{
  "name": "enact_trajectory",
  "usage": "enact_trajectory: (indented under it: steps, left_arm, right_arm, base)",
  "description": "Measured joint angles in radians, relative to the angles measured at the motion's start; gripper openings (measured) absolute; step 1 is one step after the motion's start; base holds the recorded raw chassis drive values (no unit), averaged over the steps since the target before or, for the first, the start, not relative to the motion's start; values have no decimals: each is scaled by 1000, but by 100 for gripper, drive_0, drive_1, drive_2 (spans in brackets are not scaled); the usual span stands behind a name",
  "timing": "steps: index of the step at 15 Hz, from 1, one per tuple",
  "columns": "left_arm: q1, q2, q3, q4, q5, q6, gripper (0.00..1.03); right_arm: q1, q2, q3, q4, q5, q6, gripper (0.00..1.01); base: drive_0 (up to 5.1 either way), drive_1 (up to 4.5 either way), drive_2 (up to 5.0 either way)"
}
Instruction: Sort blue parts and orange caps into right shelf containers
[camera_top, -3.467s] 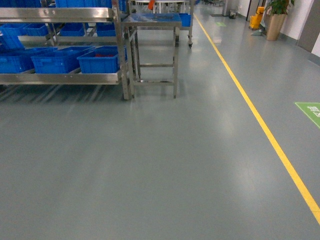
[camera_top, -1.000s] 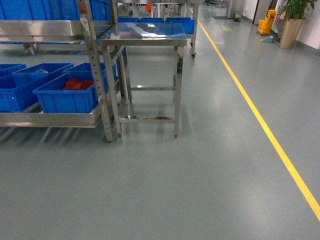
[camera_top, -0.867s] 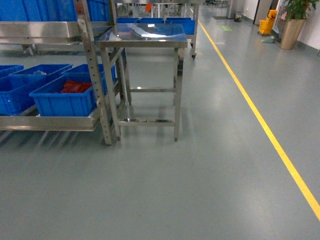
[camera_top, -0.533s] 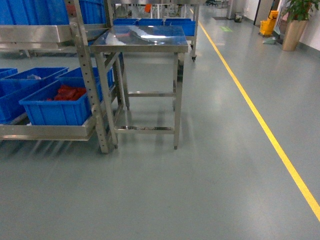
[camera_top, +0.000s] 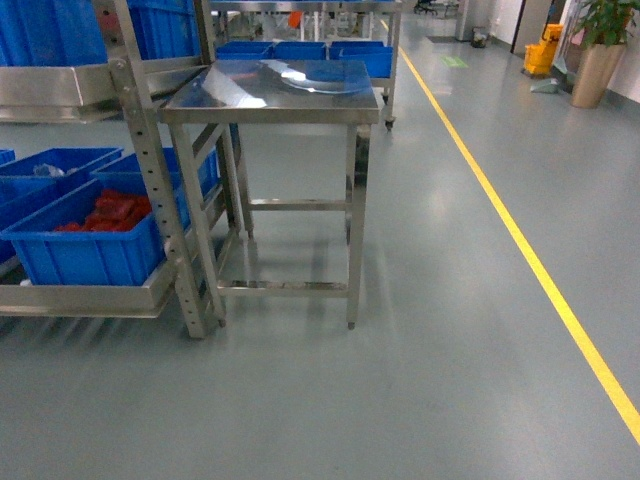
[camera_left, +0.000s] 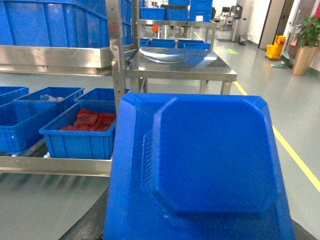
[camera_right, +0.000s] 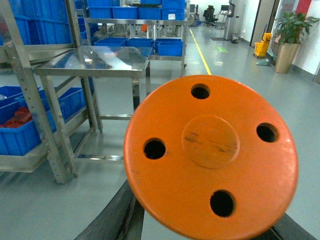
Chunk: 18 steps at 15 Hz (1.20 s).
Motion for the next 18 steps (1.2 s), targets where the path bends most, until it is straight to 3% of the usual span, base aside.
enact_trajectory:
  steps: [18]
  left_arm:
    - [0, 0, 0, -2, 0, 0, 43]
  right_arm:
    - [0, 0, 0, -5, 0, 0, 41]
  base:
    - [1, 426, -423]
